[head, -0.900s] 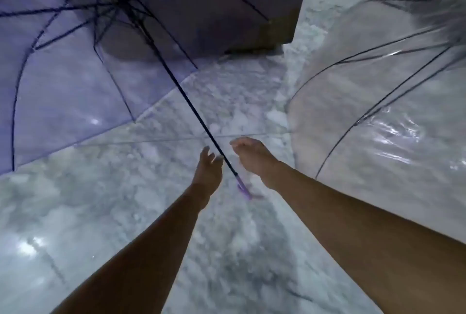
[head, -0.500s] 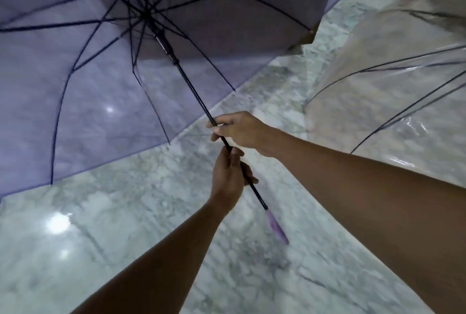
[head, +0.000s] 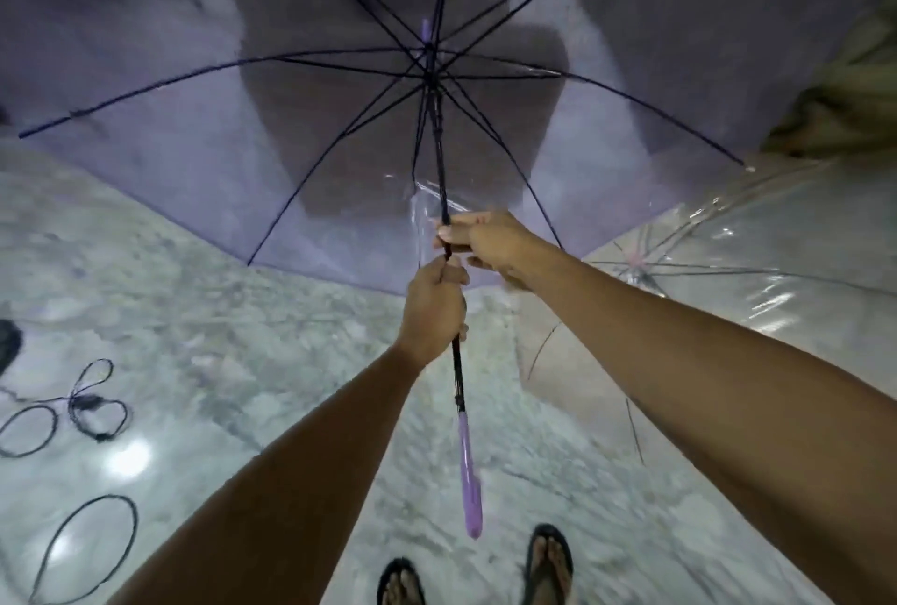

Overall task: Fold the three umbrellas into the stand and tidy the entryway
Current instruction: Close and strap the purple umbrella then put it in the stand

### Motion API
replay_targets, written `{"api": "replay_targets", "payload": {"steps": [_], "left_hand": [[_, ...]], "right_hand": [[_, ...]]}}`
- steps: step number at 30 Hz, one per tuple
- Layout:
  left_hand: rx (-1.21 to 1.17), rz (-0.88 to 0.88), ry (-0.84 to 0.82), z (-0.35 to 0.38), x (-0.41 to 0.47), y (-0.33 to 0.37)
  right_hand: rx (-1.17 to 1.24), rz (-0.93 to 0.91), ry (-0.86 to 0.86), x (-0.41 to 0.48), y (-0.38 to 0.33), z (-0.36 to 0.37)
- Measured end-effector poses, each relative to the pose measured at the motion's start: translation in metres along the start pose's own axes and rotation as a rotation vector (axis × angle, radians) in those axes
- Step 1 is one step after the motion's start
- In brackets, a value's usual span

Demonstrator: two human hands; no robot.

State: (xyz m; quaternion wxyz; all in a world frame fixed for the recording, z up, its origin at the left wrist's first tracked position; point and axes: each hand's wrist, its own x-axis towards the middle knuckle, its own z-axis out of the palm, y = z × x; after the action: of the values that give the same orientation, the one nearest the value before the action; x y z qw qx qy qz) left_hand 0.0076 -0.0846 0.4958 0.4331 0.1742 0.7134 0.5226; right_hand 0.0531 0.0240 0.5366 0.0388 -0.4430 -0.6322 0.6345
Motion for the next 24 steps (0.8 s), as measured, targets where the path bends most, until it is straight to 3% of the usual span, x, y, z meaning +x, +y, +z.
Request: {"api": "replay_targets", "payload": {"steps": [5, 11, 18, 24], "left_hand": [[0.067, 0.175, -0.162, 0.015, -0.075, 0.138], [0.092, 0.364, -0.462, 0.115, -0.160, 0.270], [0.292, 0.674, -0.770, 0.260, -0.325, 0.347], [0.378, 0.741, -1.110, 0.358, -0.485, 0.343]], "right_hand": [[0.199, -0.106, 0.248, -0.120, -0.104, -0.056], [0.282, -0.276, 0.557, -0.275, -0.161, -0.167], [0.181, -0.283, 1.025, -0.512, -0.147, -0.297], [0.543, -0.472, 1.529, -0.726, -0.087, -0.377]]}}
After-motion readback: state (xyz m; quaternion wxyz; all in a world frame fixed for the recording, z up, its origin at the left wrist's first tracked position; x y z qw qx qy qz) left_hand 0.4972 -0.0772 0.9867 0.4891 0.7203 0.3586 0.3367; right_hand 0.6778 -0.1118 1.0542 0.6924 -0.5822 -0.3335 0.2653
